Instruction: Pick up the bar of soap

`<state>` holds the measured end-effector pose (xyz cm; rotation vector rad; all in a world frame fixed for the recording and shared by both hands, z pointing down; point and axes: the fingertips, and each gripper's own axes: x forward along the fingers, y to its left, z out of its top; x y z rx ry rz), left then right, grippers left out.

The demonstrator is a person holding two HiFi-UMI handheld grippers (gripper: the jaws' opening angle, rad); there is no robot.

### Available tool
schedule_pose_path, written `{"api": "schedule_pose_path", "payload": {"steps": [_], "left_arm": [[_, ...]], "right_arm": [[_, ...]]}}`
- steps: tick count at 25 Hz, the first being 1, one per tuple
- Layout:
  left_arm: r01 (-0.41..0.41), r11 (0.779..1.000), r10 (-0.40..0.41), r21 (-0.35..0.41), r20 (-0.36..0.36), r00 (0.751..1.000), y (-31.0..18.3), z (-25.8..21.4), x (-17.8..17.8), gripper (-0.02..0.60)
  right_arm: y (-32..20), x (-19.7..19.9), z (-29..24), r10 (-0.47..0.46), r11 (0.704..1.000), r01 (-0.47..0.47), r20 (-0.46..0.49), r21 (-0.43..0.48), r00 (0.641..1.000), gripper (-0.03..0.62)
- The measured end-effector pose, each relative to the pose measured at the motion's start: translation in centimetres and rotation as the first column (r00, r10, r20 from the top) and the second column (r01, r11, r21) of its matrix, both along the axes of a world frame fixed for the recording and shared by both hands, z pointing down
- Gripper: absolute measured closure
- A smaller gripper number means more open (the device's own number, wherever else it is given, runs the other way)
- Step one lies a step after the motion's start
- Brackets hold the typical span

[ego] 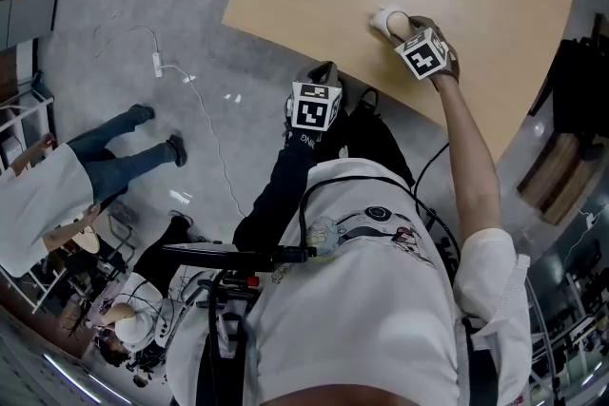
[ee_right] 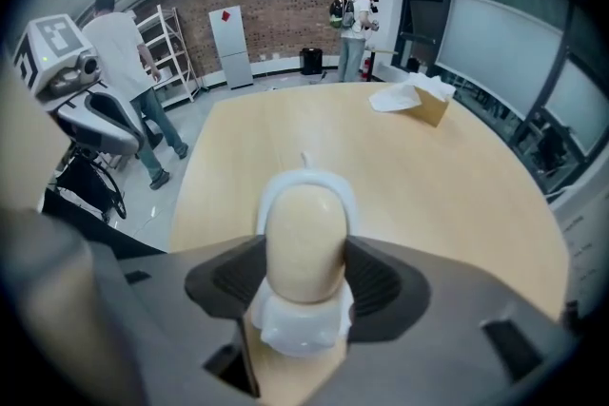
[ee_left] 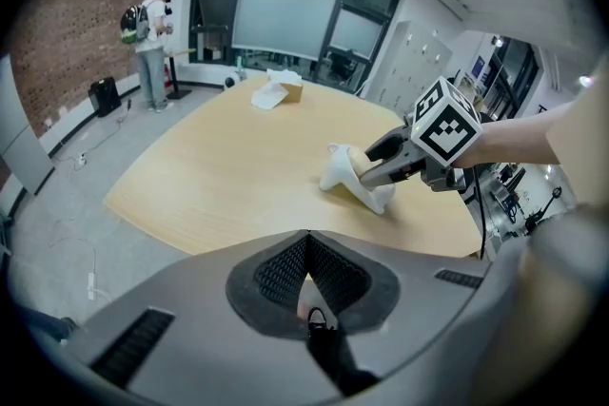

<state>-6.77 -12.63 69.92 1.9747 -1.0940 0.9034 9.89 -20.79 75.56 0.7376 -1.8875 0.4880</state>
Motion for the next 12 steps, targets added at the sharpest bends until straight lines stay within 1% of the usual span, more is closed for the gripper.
{"api": "schedule_pose_path", "payload": {"steps": [4,7,9,12], "left_arm": [[-0.002,1.000,0.002,0.008,0.000,1.000,0.0,-0.3,-0.5,0.581],[-0.007,1.000,0.008,0.028,-0.008,1.000,-0.5,-0.8,-0.6,0.581],[-0.008,0.999,0.009,0.049,-0.019,1.000,-0.8,-1.5,-0.6,0.581],[-0.007,0.995,0.012,0.097,-0.049,0.999,-1.6,-3.1,-0.3,0.581]], "right_arm": [[-0.5,-0.2,-0.8,0.033,0.998,-0.033,0.014,0.048,0.999,0.333],[-1.3,-0.3,-3.1,0.077,0.989,-0.083,0.048,0.122,0.996,0.333],[-1.5,-0.1,-5.2,0.122,0.975,-0.135,0.085,0.176,0.989,0.333],[-1.3,0.2,-8.8,0.192,0.940,-0.227,0.157,0.256,0.969,0.333]]}}
